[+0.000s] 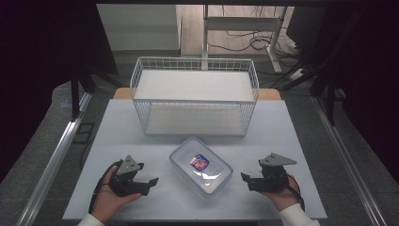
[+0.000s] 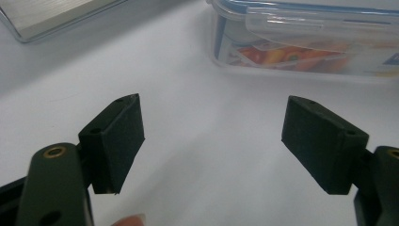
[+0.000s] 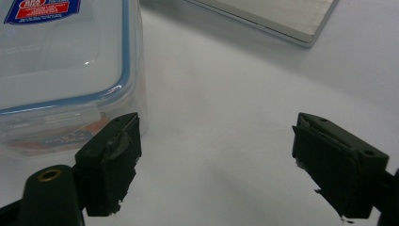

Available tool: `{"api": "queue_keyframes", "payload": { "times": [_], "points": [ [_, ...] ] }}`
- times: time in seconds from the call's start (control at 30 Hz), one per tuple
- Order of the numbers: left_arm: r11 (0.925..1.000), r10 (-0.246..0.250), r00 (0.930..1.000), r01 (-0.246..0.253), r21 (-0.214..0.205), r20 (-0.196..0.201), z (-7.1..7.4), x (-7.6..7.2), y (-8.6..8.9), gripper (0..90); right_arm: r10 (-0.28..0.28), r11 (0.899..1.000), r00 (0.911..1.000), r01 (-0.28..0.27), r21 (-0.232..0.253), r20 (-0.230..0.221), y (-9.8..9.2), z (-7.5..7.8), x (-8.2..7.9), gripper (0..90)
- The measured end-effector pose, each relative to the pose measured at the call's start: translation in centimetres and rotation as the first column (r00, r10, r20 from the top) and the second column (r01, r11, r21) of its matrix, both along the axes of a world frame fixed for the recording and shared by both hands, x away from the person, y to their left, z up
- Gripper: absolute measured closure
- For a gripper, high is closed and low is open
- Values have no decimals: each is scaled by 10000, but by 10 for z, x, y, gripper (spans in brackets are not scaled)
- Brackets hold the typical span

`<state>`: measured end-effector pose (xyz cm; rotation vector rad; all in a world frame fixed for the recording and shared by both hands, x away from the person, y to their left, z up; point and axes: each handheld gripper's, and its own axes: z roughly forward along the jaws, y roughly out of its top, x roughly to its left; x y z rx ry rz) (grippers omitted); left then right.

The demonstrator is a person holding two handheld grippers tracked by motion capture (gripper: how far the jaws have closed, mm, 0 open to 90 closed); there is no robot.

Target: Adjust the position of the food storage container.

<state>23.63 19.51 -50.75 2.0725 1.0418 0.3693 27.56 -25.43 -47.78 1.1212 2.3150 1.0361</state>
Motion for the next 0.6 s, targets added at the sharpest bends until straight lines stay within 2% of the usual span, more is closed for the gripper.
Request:
{"api": "queue_keyframes", "payload": {
  "times": [0.6],
  "points": [
    [10000, -49, 9999, 48, 50, 138, 3, -3, 0, 215, -5, 10000, 9998, 6, 58, -213, 1, -1, 2, 250]
  ]
}}
